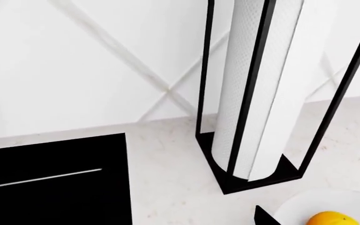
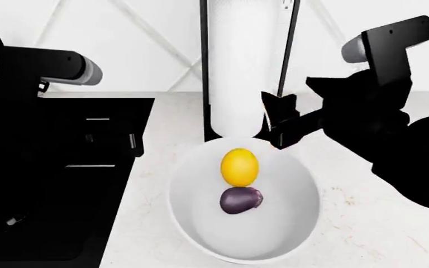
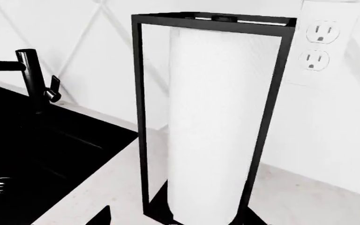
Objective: Pick the eggplants and oranges from the sink and place them in one bowl. Place the carrot in the other bowl. Then turn off the sink faucet.
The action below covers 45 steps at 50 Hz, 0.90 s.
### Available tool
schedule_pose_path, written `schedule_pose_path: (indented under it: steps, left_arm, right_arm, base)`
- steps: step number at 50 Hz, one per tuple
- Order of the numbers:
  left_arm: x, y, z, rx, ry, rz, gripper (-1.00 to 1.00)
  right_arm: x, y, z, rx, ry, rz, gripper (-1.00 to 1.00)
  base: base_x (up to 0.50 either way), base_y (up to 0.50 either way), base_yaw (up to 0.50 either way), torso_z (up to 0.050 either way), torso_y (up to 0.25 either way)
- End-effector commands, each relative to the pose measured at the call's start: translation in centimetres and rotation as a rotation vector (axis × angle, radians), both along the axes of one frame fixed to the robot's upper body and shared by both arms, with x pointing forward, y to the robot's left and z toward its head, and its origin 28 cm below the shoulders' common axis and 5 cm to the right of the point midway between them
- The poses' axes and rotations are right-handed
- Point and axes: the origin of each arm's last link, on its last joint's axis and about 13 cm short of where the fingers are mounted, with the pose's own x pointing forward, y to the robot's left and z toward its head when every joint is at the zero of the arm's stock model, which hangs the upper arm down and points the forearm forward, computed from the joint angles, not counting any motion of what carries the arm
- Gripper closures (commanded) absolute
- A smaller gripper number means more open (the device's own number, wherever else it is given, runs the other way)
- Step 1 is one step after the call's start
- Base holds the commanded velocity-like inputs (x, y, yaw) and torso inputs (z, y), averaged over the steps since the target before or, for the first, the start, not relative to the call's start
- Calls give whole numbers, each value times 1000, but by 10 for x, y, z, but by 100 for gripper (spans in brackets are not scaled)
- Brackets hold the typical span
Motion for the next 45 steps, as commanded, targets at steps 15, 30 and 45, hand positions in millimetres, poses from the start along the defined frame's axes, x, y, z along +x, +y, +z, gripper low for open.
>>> schedule_pose_path:
  steps: [15,30,45]
  left_arm:
    - [-3,6,-15,27,-90,114,-100]
    - [0,3,-16,77,-94,121,-100]
    - [12,10,-35,89,-88,215,-100]
  right_arm:
    - [-33,-45,-11,-31,-201,-339,-100]
    - [-33,-43,-16,-24,-168,-337,-100]
    - [-29,-26,-12,69,-264,-315,-100]
  base:
    - [0,0,0,0,0]
    - [0,0,0,0,0]
    - [0,0,0,0,0]
